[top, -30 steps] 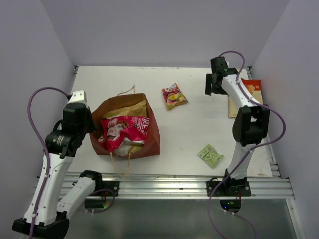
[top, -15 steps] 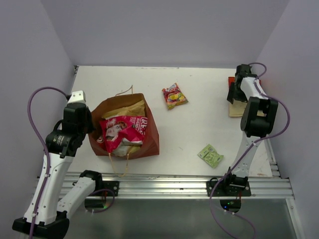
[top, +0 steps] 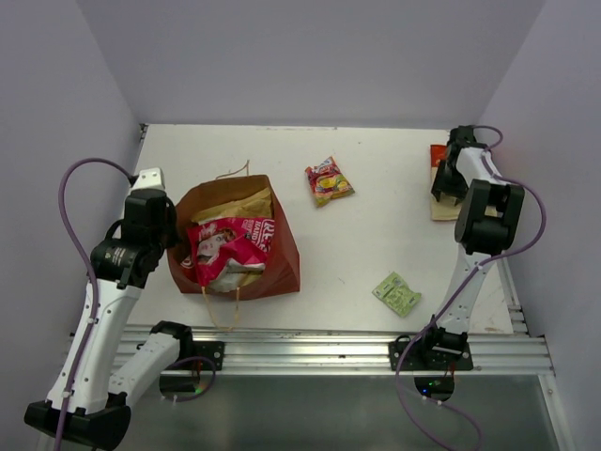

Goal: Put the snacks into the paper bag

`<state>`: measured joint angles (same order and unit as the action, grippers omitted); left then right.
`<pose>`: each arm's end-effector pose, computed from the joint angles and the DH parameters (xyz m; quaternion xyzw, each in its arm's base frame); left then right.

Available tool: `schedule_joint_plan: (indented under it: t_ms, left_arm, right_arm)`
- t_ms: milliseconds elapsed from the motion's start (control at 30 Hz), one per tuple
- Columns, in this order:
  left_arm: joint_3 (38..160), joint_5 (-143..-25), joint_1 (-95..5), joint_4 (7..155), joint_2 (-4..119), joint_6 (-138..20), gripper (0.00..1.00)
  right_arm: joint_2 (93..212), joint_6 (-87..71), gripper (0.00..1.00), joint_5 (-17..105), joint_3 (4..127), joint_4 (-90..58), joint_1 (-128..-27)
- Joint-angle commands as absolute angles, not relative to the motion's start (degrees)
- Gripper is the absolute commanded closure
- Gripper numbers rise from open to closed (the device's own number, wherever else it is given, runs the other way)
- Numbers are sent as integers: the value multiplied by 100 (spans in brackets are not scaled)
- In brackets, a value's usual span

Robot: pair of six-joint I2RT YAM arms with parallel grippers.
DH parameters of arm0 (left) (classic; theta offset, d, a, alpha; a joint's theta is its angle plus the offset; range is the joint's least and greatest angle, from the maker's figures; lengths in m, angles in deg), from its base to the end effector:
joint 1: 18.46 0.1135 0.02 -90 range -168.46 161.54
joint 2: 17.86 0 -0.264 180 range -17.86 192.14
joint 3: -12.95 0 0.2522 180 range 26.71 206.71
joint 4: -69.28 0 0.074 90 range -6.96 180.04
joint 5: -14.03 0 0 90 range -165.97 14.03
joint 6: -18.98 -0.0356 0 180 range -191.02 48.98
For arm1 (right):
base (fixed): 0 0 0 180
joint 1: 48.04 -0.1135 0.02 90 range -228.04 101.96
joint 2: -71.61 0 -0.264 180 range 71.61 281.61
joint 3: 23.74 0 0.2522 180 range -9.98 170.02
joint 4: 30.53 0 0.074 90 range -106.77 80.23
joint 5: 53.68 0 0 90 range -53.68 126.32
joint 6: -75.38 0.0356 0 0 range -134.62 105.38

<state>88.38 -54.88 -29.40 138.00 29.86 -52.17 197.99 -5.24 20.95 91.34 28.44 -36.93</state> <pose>0.1463 -0.0152 0.3557 -0.1374 0.8873 0.0562 0.4367 0.4500 -0.0980 0.1747 0.1962 0.9567 -0.1343 0.1678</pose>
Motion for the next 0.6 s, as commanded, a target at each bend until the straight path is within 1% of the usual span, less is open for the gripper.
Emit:
schedule_joint_plan:
  t_ms: [0, 33, 100, 133, 167, 467, 500, 533, 567]
  left_arm:
    - [9061, -5390, -2945, 13305, 2960, -5326, 100]
    - [9061, -5390, -2945, 13287, 2960, -5326, 100]
    - [9052, -5390, -2945, 13270, 2969, -5361, 100]
    - [9043, -5390, -2945, 13261, 2969, -5353, 100]
    - [9043, -5399, -2945, 13252, 2969, -5370, 100]
    - [8973, -5408, -2945, 13208, 2881, -5397, 100]
    - [8955, -5417, -2945, 13199, 2881, -5397, 100]
    - [8947, -5426, -2945, 13199, 2872, -5388, 100]
    - [8938, -5434, -2945, 13182, 2872, -5397, 100]
  right_arm:
    - [20274, -513, 50, 2253, 8767, 3412, -3662]
    - [20187, -487, 71, 2191, 8741, 3412, -3662]
    - [20160, -452, 92, 2200, 8741, 3394, -3662]
    - [20177, -452, 99, 2200, 8793, 3438, -3653]
    - [20195, -452, 100, 2200, 8802, 3482, -3653]
    - [19475, -487, 100, 2497, 8539, 3333, -3653]
    - [19352, -504, 96, 2577, 8547, 3324, -3662]
    - [19290, -504, 79, 2656, 8573, 3324, -3653]
    - [19246, -496, 58, 2735, 8574, 3324, -3653]
